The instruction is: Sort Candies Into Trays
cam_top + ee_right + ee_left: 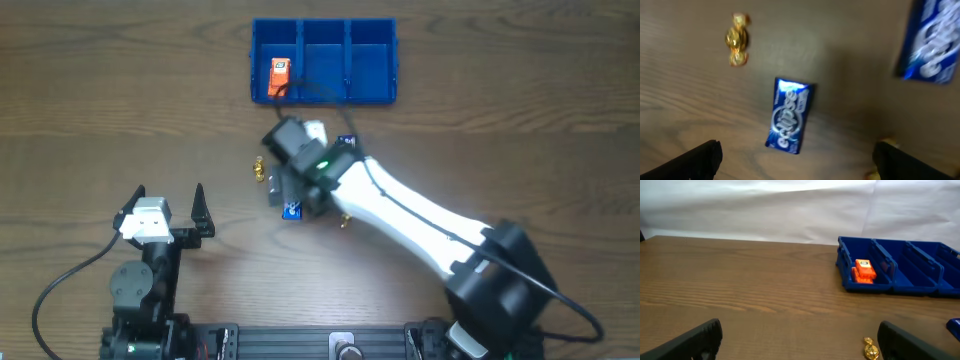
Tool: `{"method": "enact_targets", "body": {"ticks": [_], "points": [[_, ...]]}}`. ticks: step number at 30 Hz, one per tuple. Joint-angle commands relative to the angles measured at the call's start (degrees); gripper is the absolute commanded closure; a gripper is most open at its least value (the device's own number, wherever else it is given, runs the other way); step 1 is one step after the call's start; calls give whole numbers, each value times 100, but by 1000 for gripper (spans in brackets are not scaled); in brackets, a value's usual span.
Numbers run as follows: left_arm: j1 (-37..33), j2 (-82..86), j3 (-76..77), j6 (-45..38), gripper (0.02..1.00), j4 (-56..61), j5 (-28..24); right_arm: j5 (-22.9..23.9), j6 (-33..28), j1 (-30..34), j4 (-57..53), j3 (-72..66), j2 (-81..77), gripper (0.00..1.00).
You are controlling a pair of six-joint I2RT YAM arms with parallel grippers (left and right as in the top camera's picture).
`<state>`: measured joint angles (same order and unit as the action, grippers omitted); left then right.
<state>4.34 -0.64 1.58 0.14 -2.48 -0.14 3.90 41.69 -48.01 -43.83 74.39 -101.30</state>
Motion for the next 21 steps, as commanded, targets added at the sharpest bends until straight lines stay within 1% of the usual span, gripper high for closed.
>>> {"method": "enact_targets", "body": {"ticks": [1, 6, 13, 16, 18, 20, 21], "points": [[20, 28, -129, -39, 23, -199, 31, 387, 796, -258, 48, 216, -595, 3], [20, 28, -129, -39, 20, -199, 31, 404, 828, -341, 39, 538, -1237, 3], [20, 28, -129, -39, 23, -199, 31, 404, 1108, -341, -13, 748, -1716, 5], [20, 28, -131, -39, 20, -199, 31, 420, 1215, -341, -57, 748, -1762, 56], [20, 28, -131, -39, 23, -199, 31, 422, 1215, -341, -61, 748, -1762, 110], [20, 28, -129, -39, 20, -199, 31, 426, 1235, -341, -74, 748, -1770, 198], [20, 28, -129, -39, 20, -199, 31, 426, 1235, -341, -72, 748, -1779, 261]]}}
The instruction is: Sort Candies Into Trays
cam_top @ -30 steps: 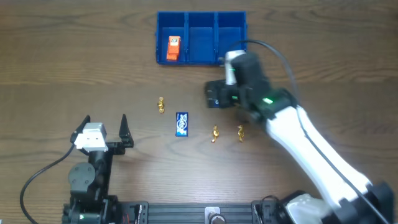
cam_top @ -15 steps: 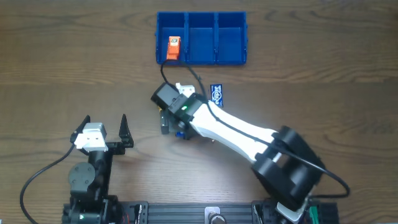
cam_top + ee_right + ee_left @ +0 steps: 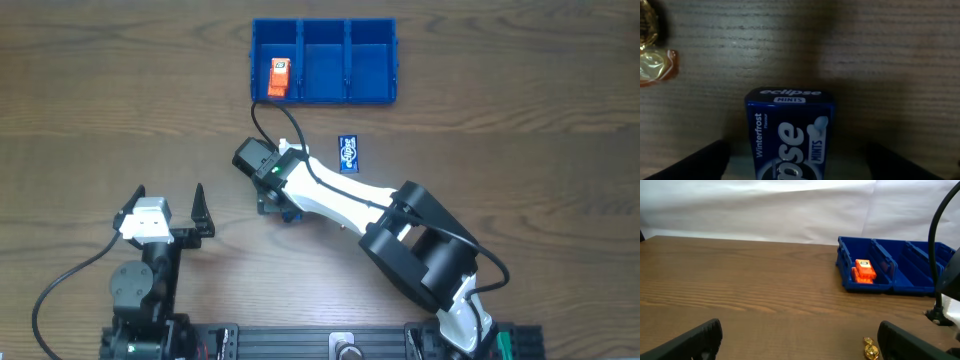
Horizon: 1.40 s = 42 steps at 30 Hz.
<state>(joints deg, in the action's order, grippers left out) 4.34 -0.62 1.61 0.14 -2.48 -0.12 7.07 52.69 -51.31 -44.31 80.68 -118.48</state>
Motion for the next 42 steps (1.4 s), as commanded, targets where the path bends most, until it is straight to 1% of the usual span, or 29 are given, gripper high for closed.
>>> {"method": "enact_targets", "body": {"ticks": [1, 3, 4, 5, 8, 11, 14, 16, 17, 21, 22, 23, 25, 27, 31, 34, 39, 42], "points": [[20, 26, -133, -39, 20, -199, 28, 114, 133, -11, -24, 118, -66, 321], [20, 26, -133, -39, 20, -199, 28, 140, 133, -11, -26, 118, -66, 437], [20, 26, -131, -39, 20, -199, 28, 149, 133, -11, -26, 118, -66, 472], [20, 26, -131, -39, 20, -199, 28, 149, 133, -11, -26, 118, -66, 546], [20, 26, -131, -39, 20, -199, 28, 146, 133, -11, -24, 118, -66, 676], [20, 26, -131, -39, 20, -199, 28, 149, 131, -11, -17, 120, -50, 759], [20, 26, -133, -39, 20, -199, 28, 221, 76, -11, -28, 120, 125, 801], [20, 26, -131, -39, 20, -199, 28, 358, -76, -4, -68, 144, 369, 807], [20, 26, -131, -39, 20, -199, 28, 514, -197, 28, -164, 219, 557, 809], [20, 26, -131, -39, 20, -199, 28, 1521, -660, 385, -951, 1117, 1075, 816], [20, 26, -133, -39, 20, -199, 28, 1797, -914, 518, -1141, 1526, 1071, 816], [20, 26, -131, -39, 20, -199, 28, 1930, -1283, 726, -1156, 1943, 1003, 816], [20, 26, -131, -39, 20, -199, 28, 1956, -1766, 1067, -1062, 2553, 785, 816], [20, 26, -131, -39, 20, -199, 28, 2277, -1888, 1379, -914, 3097, 424, 836], [20, 26, -133, -39, 23, -199, 28, 2240, -2470, 1762, 17, 3397, -127, 812], [20, 26, -131, -39, 20, -199, 28, 1950, -2754, 1965, 658, 3394, -542, 790], [20, 26, -133, -39, 23, -199, 28, 1639, -2769, 2212, 964, 3397, -1117, 790], [20, 26, -131, -39, 20, -199, 28, 1639, -2771, 2225, 1071, 3394, -1307, 783]]}}
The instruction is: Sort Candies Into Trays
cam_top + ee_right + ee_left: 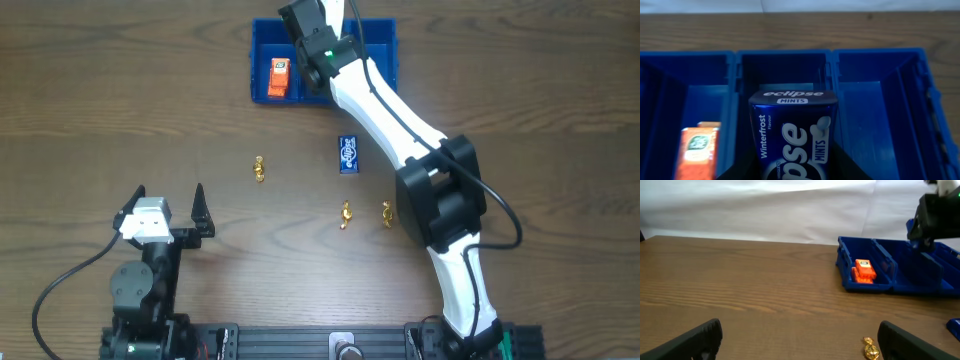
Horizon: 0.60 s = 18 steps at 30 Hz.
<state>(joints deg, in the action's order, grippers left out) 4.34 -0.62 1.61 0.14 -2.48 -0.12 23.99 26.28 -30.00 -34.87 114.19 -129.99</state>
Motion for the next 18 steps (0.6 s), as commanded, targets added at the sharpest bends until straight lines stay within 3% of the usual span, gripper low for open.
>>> {"method": "enact_targets", "body": {"ticks": [1, 4, 11, 18], "points": [[20, 26, -131, -39, 23, -199, 28, -52, -131, 94, 146, 46, -173, 766], [20, 26, -131, -39, 20, -199, 28, -72, -129, 92, 184, 44, -195, 702], [20, 26, -131, -39, 20, -199, 28, -140, -131, 4, 164, 44, -192, 430], [20, 26, -131, -39, 20, -199, 28, -157, -129, -57, -398, 4, 426, 329]]}}
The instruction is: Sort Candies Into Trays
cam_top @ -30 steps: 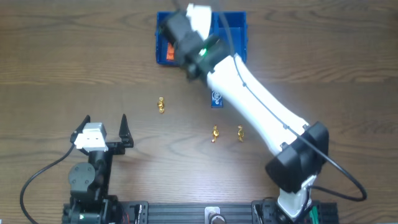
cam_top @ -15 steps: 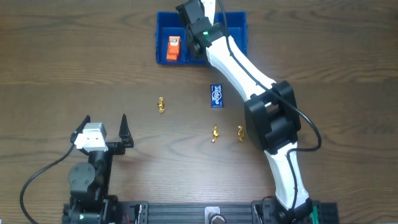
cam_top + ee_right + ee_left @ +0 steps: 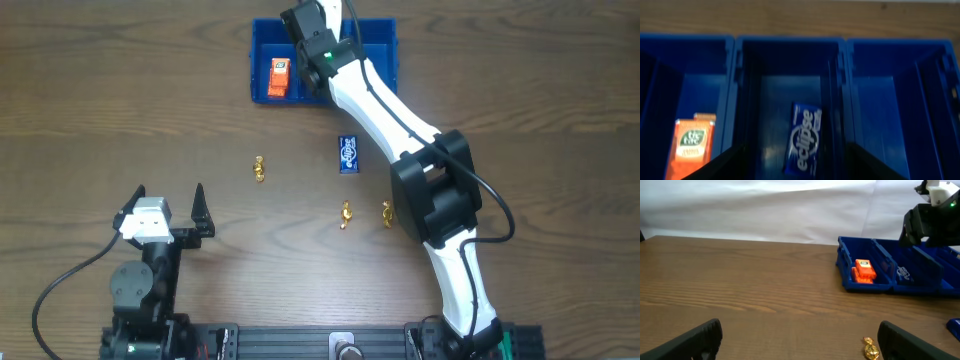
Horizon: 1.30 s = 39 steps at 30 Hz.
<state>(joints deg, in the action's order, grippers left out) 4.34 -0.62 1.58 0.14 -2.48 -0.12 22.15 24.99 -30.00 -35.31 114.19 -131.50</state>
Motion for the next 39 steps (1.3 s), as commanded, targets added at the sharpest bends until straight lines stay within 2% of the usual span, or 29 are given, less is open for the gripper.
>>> {"method": "enact_targets", "body": {"ticks": [1, 6, 9, 11, 15, 18, 25, 34, 38, 39], "points": [[20, 26, -131, -39, 20, -199, 28, 26, 0, -79, -476, -66, 737, 312], [20, 26, -129, -39, 20, -199, 28, -76, 79, -334, -800, -1027, 1569, 294], [20, 26, -129, -39, 20, -199, 28, -192, 564, -483, -1071, -1757, 1884, 294], [20, 26, -129, -39, 20, -199, 28, -431, 944, -476, -1292, -2201, 1921, 294], [20, 26, -129, -39, 20, -199, 28, -901, 1032, -339, -964, -3029, 1921, 294], [20, 26, -129, -39, 20, -199, 28, -907, 1276, -186, -826, -3515, 1919, 294], [20, 26, -129, -39, 20, -199, 28, -1016, 1272, -142, -586, -3711, 1679, 294], [20, 26, -129, -39, 23, -199, 28, -1416, 1250, -175, -481, -3711, 1526, 290], [20, 26, -129, -39, 20, -199, 28, -1545, 1248, -186, -439, -3711, 1353, 301], [20, 26, -129, -39, 23, -199, 28, -1565, 1250, -186, -435, -3711, 1283, 332]]}}
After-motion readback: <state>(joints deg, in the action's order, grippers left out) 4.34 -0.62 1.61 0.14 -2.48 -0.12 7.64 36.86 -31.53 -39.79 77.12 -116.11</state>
